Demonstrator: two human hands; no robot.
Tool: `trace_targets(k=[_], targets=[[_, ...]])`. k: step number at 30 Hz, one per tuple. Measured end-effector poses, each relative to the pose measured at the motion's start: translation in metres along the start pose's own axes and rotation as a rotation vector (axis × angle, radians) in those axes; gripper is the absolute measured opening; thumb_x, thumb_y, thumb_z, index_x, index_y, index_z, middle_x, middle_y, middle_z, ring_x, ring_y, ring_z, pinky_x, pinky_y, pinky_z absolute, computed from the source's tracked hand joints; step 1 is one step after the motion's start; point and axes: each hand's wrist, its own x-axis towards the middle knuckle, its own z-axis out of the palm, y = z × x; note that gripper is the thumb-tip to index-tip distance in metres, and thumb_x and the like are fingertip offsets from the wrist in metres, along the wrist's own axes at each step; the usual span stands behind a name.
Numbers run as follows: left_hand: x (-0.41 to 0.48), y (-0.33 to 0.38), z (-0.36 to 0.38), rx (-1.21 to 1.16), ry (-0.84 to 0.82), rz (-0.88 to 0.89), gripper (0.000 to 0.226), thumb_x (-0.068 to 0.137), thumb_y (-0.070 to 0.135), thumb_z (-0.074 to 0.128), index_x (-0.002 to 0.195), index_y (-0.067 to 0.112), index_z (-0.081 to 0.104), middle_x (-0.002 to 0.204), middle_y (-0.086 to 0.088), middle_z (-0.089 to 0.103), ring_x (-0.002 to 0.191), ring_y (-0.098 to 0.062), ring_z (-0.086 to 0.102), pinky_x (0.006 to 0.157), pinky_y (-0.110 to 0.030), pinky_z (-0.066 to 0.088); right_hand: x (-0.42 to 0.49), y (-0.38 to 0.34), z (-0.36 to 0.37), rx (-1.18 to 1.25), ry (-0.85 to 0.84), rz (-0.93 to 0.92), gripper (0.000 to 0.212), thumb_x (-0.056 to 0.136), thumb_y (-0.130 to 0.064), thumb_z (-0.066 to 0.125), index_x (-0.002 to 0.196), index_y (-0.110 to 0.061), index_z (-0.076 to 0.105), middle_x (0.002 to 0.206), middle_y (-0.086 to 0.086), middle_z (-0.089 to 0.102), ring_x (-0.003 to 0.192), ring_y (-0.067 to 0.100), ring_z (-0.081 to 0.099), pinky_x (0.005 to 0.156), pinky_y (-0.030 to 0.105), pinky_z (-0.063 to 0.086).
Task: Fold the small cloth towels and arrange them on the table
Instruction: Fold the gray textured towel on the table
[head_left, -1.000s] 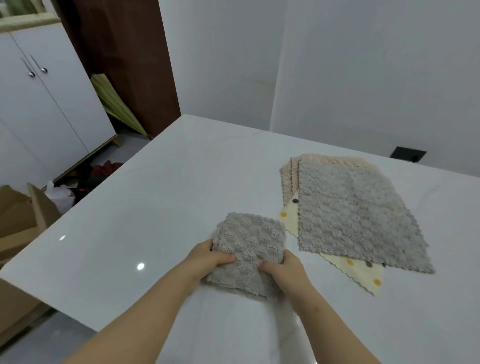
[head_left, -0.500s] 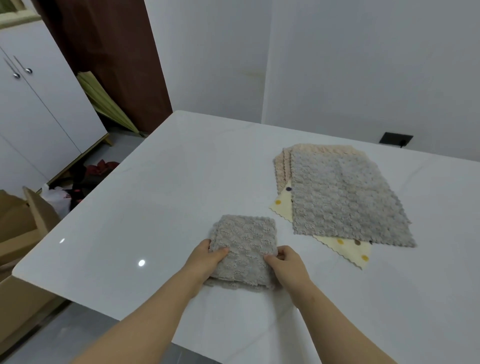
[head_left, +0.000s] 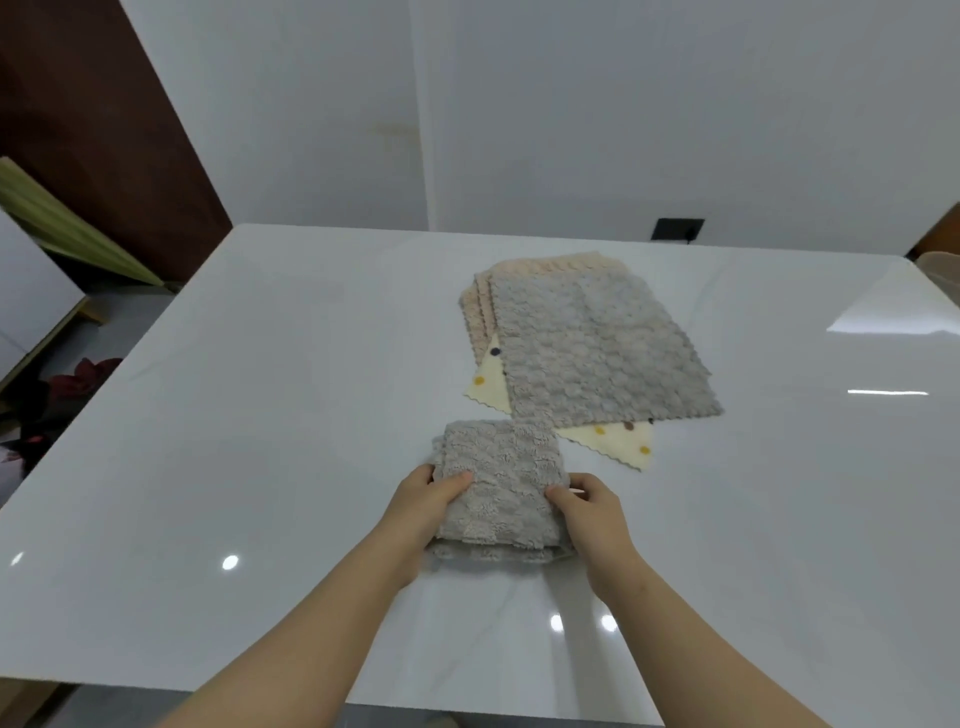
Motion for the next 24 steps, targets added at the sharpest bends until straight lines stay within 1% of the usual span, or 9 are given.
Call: trace_targets(k=[2,5,8,10,14,17,19,21,24], targets=[[-0.004,-0.002,0.02,-0.002,-0.006,0.004,0.013,0.09,0.018,0.057,0.102,0.016,0.054,0.092,-0.002,0.065,0.08,-0.018,0.064,0.068,-0.03,0.053,-0.001,0.003,-0.02,0.016,0.004,-0.002,0.004,0.089,-0.014,0.054,0.089,-0.016,0.057,0.091,0.01,0.061,0.081,0.027,0.061,0.077,0.039,0.051],[-0.014,-0.008,0.053,0.015,0.002,0.021,0.016,0.09,0.019,0.057,0.105,0.015,0.053,0.093,-0.002,0.064,0.081,-0.018,0.064,0.072,-0.03,0.053,-0.001,0.008,-0.055,0.035,-0.003,-0.011,0.006,0.088,-0.012,0.054,0.093,-0.012,0.058,0.089,0.009,0.061,0.077,0.024,0.061,0.071,0.036,0.051],[-0.028,-0.02,0.097,-0.001,0.024,0.034,0.013,0.09,0.018,0.057,0.103,0.016,0.053,0.094,-0.001,0.064,0.082,-0.017,0.063,0.072,-0.029,0.053,0.0,0.018,-0.101,0.043,-0.037,-0.04,0.005,0.088,-0.011,0.054,0.092,-0.011,0.058,0.084,0.007,0.06,0.072,0.021,0.059,0.064,0.03,0.048],[-0.037,-0.03,0.128,-0.02,0.054,0.04,0.011,0.09,0.018,0.057,0.1,0.017,0.054,0.092,-0.001,0.064,0.08,-0.016,0.063,0.068,-0.028,0.052,0.003,0.027,-0.134,0.022,-0.061,-0.059,0.003,0.088,-0.012,0.055,0.088,-0.014,0.057,0.084,0.006,0.061,0.073,0.022,0.059,0.067,0.033,0.049],[-0.06,-0.056,0.198,-0.071,0.116,0.04,0.019,0.089,0.018,0.058,0.107,0.014,0.052,0.091,-0.001,0.063,0.079,-0.016,0.063,0.064,-0.026,0.051,0.001,0.043,-0.206,-0.045,-0.124,-0.094,0.005,0.087,-0.014,0.056,0.085,-0.018,0.056,0.084,0.006,0.061,0.075,0.021,0.061,0.077,0.038,0.051],[-0.081,-0.074,0.251,-0.065,0.129,0.044,0.022,0.09,0.017,0.058,0.11,0.013,0.051,0.091,0.0,0.062,0.079,-0.015,0.062,0.064,-0.024,0.05,-0.005,0.057,-0.262,-0.074,-0.128,-0.112,0.005,0.086,-0.016,0.057,0.084,-0.021,0.056,0.086,0.008,0.062,0.081,0.026,0.061,0.083,0.044,0.051],[-0.089,-0.082,0.279,-0.065,0.131,0.046,0.024,0.089,0.016,0.058,0.112,0.012,0.051,0.092,0.0,0.062,0.08,-0.015,0.062,0.064,-0.024,0.05,-0.005,0.066,-0.292,-0.081,-0.12,-0.117,0.005,0.086,-0.017,0.056,0.086,-0.022,0.057,0.088,0.008,0.062,0.086,0.028,0.062,0.085,0.044,0.051],[-0.098,-0.089,0.306,-0.053,0.12,0.039,0.027,0.089,0.015,0.058,0.115,0.01,0.051,0.094,-0.001,0.062,0.08,-0.015,0.062,0.067,-0.024,0.051,-0.007,0.075,-0.319,-0.074,-0.105,-0.108,0.005,0.086,-0.016,0.056,0.091,-0.018,0.058,0.087,0.006,0.062,0.085,0.026,0.061,0.084,0.042,0.051],[-0.107,-0.099,0.334,0.005,0.117,0.039,0.028,0.09,0.015,0.056,0.117,0.011,0.05,0.097,-0.002,0.062,0.082,-0.016,0.062,0.068,-0.023,0.051,-0.007,0.09,-0.345,-0.084,-0.07,-0.087,0.014,0.086,-0.016,0.056,0.099,-0.011,0.059,0.087,0.007,0.062,0.084,0.025,0.06,0.082,0.04,0.05]])
